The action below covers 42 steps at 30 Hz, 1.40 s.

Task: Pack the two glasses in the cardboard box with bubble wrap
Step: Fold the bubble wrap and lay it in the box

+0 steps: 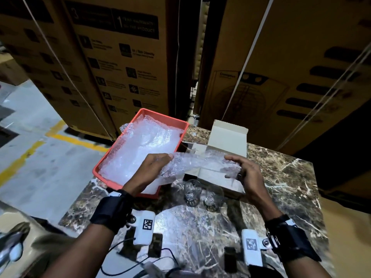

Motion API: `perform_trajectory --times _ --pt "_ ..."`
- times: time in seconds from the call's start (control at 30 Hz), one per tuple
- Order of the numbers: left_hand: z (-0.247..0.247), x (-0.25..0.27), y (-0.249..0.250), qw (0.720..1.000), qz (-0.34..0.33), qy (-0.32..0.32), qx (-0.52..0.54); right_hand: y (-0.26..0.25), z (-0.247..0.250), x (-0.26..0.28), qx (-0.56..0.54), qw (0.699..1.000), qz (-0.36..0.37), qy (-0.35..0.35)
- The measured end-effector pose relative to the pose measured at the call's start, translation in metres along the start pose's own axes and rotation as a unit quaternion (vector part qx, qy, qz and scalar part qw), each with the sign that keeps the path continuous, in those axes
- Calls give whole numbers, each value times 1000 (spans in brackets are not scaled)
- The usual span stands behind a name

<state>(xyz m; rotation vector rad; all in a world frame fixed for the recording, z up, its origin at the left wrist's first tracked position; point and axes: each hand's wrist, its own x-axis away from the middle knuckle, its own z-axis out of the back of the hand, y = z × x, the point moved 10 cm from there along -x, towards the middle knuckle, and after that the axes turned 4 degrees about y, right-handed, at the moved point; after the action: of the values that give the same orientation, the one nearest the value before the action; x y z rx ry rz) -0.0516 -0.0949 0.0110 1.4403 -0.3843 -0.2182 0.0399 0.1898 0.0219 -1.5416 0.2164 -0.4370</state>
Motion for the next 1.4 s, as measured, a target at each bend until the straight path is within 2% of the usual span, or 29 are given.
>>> perform_trajectory --times 0.07,0.27,0.37,0.47,0.6,0.7,0.8,0.93,1.07,1.13,1.27,1.4 --pt "-19 4 -6 999 34 -16 40 7 18 7 -3 1000 -17 0" --pt "-75 20 -23 993 88 -66 30 38 78 36 63 998 -21 22" --pt "-108 36 -23 984 130 -82 85 48 104 50 68 997 -25 39" --pt "-136 45 -33 971 175 -95 132 54 128 64 35 994 -46 97" --pt "-164 58 -46 941 229 -99 228 57 158 81 88 983 -46 157" --pt "-189 68 -55 937 219 -170 211 68 180 89 83 977 -76 181" --pt "-209 81 -61 931 238 -214 175 78 199 97 86 970 -99 203" --pt "-222 87 -66 935 256 -195 152 95 217 105 76 959 -137 235" --pt "-235 97 -64 918 274 -233 167 113 228 112 81 956 -168 226" --pt "-238 96 -73 920 266 -247 151 126 240 112 93 953 -176 230" --pt "-238 90 -99 938 262 -217 65 167 262 117 94 936 -231 249" --pt "-231 80 -115 955 255 -151 22 167 265 130 100 929 -256 248"
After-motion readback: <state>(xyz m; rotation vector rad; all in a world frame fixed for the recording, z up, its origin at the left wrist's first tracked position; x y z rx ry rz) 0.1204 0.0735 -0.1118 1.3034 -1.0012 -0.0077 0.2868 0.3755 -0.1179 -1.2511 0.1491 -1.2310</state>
